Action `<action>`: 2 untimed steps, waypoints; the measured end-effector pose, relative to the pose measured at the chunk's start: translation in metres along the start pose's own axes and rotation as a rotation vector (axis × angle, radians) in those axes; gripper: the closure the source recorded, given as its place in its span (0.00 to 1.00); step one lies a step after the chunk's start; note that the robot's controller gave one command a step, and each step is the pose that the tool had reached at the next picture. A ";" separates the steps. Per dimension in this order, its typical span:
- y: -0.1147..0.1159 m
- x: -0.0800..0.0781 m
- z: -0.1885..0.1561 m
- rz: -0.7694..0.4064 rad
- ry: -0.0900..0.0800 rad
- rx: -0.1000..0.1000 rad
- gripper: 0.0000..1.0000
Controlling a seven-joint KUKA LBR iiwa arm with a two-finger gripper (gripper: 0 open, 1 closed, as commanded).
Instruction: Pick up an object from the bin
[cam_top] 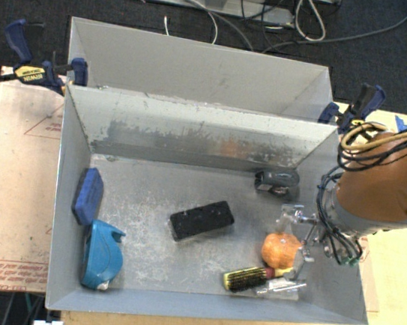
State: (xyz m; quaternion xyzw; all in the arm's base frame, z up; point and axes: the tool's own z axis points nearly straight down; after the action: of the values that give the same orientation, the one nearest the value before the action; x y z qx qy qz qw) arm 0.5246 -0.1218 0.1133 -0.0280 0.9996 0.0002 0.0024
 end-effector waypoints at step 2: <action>0.001 0.004 0.041 0.141 -0.010 0.002 1.00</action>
Offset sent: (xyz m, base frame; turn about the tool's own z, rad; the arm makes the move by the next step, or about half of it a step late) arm -0.0059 0.0016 -0.0433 0.1418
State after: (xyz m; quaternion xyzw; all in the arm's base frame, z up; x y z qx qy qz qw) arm 0.5206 -0.1210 0.0722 0.0425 0.9991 -0.0005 0.0077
